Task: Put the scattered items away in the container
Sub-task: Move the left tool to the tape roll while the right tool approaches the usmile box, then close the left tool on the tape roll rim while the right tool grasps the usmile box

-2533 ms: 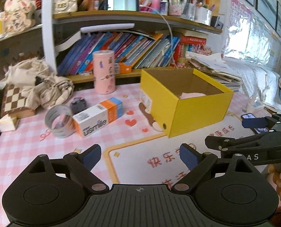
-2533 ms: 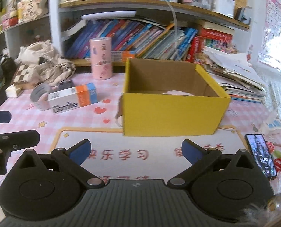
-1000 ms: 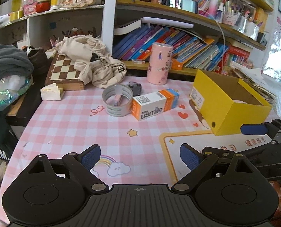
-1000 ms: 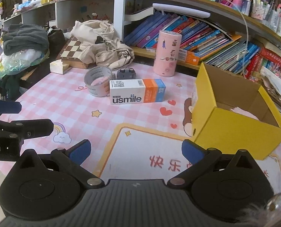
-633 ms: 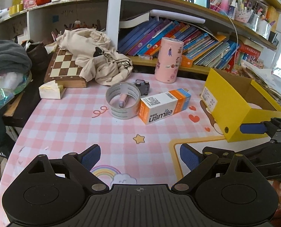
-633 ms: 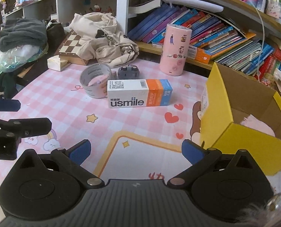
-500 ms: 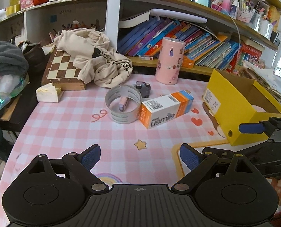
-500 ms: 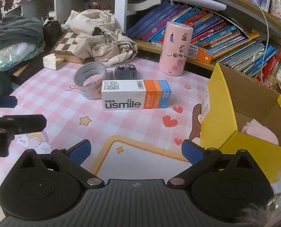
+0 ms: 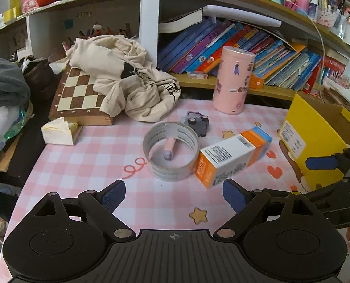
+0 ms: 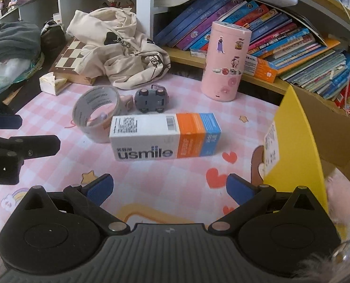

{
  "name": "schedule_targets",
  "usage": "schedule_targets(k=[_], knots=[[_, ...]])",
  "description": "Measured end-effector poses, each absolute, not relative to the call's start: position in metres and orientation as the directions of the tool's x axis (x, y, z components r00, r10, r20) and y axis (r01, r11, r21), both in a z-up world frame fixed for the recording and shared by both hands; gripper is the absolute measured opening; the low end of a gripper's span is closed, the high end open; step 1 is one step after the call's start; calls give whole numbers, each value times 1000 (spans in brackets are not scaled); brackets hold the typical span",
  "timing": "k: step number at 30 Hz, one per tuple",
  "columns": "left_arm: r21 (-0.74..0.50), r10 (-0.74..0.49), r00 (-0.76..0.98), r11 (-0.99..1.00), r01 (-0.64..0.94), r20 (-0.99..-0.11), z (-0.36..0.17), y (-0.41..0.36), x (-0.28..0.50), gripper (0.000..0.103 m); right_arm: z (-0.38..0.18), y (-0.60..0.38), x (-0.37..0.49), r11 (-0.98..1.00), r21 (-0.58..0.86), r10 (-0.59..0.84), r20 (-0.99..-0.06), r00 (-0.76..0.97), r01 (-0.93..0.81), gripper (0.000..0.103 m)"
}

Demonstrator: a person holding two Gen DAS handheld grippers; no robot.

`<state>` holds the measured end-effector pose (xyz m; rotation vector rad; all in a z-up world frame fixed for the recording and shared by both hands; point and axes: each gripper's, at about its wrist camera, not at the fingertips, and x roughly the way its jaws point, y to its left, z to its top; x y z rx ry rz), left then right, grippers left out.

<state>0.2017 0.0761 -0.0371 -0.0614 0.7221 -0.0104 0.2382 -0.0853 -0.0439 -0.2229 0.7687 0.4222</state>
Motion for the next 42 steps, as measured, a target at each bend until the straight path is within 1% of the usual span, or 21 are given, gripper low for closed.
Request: schedule_targets(k=[4, 8, 11, 12, 14, 16, 20, 22, 26, 29, 32, 33, 34, 36, 38, 39, 40, 42], knots=[[-54, -15, 749, 998, -28, -662, -42, 78, 217, 90, -47, -81, 255, 894, -45, 285, -711, 643, -447, 103], [-78, 1, 745, 994, -71, -667, -48, 84, 233, 88, -48, -78, 272, 900, -30, 287, -711, 642, -435, 103], [-100, 11, 742, 989, -105, -670, -53, 91, 244, 84, -48, -77, 284, 902, -20, 293, -708, 643, -432, 103], [-107, 15, 741, 987, -116, -671, -54, 93, 248, 81, -48, -76, 287, 900, -20, 295, -708, 642, -435, 103], [-118, 24, 739, 983, -140, -673, -56, 98, 254, 78, -48, -74, 294, 897, -19, 300, -706, 642, -441, 103], [-131, 28, 735, 979, -158, -677, -59, 102, 260, 73, -48, -72, 301, 898, -16, 303, -702, 644, -440, 103], [-146, 31, 723, 973, -181, -690, -66, 107, 270, 68, -47, -70, 316, 903, -8, 303, -696, 651, -429, 103], [-149, 32, 713, 970, -190, -701, -71, 109, 274, 62, -48, -69, 324, 908, -3, 301, -693, 655, -420, 103], [-160, 30, 693, 965, -208, -720, -80, 110, 281, 59, -50, -68, 341, 920, 11, 289, -694, 659, -393, 103], [-167, 21, 678, 963, -211, -735, -87, 111, 286, 47, -54, -66, 350, 922, 3, 277, -703, 655, -386, 103], [-181, 12, 668, 959, -219, -744, -90, 113, 287, 29, -58, -66, 353, 920, 15, 284, -716, 638, -392, 103], [-187, 8, 667, 958, -219, -745, -91, 114, 287, 18, -58, -67, 352, 919, 25, 290, -719, 632, -392, 103], [-188, 4, 667, 958, -216, -745, -91, 114, 286, 15, -58, -67, 351, 919, 32, 294, -721, 628, -393, 103], [-189, 1, 671, 959, -211, -741, -89, 115, 282, 13, -58, -67, 345, 917, 33, 297, -721, 625, -398, 102], [-193, 2, 675, 958, -213, -737, -86, 117, 275, 9, -57, -65, 338, 912, 28, 302, -722, 623, -409, 101], [-196, 1, 677, 957, -214, -736, -85, 119, 271, 6, -56, -64, 334, 910, 21, 301, -722, 623, -415, 100], [-197, 0, 678, 957, -214, -735, -84, 121, 268, 6, -55, -63, 330, 905, 22, 309, -723, 618, -425, 99], [-198, -1, 676, 957, -213, -737, -82, 123, 259, 5, -54, -60, 321, 894, 24, 326, -721, 611, -448, 90]])
